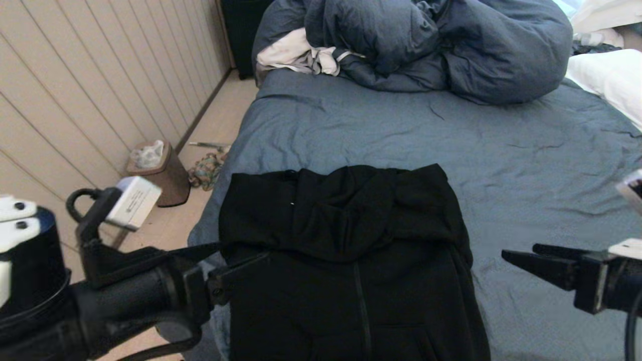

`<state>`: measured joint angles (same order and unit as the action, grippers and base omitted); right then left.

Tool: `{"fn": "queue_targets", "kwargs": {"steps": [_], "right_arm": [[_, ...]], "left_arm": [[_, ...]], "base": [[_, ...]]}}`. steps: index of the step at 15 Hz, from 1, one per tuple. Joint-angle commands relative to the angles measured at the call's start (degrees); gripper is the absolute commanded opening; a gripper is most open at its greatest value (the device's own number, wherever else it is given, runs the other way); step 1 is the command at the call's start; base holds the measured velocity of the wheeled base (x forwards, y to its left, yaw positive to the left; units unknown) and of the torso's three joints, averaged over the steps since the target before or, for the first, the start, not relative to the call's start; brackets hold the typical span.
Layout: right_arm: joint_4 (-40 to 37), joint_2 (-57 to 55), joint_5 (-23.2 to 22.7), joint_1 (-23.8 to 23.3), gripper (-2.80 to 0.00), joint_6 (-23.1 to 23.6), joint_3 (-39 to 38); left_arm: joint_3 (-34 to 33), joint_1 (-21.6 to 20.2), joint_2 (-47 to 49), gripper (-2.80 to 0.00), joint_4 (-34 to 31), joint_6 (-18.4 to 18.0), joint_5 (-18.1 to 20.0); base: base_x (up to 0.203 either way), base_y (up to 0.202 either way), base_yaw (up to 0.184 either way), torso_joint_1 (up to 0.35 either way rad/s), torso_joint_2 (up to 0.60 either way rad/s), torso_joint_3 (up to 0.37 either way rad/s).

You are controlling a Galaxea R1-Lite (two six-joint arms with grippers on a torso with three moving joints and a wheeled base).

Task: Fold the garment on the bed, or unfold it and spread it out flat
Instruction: Unfold the black sweatshirt

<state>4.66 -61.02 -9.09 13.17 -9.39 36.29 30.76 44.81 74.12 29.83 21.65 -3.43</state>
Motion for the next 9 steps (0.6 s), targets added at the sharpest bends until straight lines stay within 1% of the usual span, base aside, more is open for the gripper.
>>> {"fn": "queue_targets", "kwargs": {"steps": [1, 3, 4, 6, 9], "right_arm": [[0.08, -11.10, -0.14, 0.39, -2.80, -1.48, 6.85], [-0.03, -19.70, -0.19, 0.77, -2.80, -3.14, 13.62], [-0.14, -24.24, -0.20, 1.31, -2.80, -3.71, 17.48], [-0.60, -32.08, -0.12, 2.96, -2.80, -4.33, 24.89], [-2.79, -42.11, 0.14, 7.13, -2.80, -4.64, 35.39]], "left_arm": [[7.85, -2.18, 10.42, -2.80, -0.08, 0.15, 1.05], [17.96, -4.08, 17.78, -2.80, -1.27, 0.14, 1.93], [23.29, -4.95, 21.18, -2.80, -3.18, 0.14, 2.20], [31.80, -6.91, 27.99, -2.80, -7.47, 0.15, 2.82], [39.14, -8.91, 37.32, -2.80, -10.29, 0.22, 3.23]], "base": [[0.000, 0.000, 0.000, 0.000, 0.00, 0.000], [0.000, 0.000, 0.000, 0.000, 0.00, 0.000], [0.000, 0.000, 0.000, 0.000, 0.00, 0.000], [0.000, 0.000, 0.000, 0.000, 0.00, 0.000], [0.000, 0.000, 0.000, 0.000, 0.00, 0.000]]}}
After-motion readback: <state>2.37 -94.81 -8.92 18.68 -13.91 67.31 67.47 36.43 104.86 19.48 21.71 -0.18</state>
